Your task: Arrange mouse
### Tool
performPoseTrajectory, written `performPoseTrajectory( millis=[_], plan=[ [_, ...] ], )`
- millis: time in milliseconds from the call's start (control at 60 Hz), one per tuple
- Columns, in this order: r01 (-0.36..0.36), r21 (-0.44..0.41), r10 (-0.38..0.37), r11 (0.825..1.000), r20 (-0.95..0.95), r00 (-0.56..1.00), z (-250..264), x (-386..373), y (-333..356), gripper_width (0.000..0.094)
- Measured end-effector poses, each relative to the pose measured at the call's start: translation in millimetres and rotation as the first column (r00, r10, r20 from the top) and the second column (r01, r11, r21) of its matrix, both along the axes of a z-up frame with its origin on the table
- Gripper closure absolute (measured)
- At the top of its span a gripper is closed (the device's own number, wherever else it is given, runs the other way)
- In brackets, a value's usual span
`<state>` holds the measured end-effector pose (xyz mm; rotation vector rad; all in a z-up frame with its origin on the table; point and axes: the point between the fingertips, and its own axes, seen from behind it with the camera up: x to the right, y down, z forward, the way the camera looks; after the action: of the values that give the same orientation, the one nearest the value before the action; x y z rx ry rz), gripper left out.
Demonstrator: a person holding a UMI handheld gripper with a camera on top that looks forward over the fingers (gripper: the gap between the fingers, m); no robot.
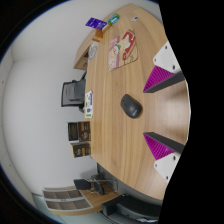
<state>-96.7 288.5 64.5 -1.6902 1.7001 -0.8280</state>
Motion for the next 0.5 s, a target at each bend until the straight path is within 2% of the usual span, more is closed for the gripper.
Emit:
performPoseTrajectory(
  millis=[283, 500],
  plan=[
    [0.023, -0.006, -0.023, 1.000, -0.025, 0.999, -55, 75, -10, 0.0072],
    [0.023, -0.024, -0.024, 0.999, -0.047, 0.999, -76, 120, -16, 0.0068]
  ],
)
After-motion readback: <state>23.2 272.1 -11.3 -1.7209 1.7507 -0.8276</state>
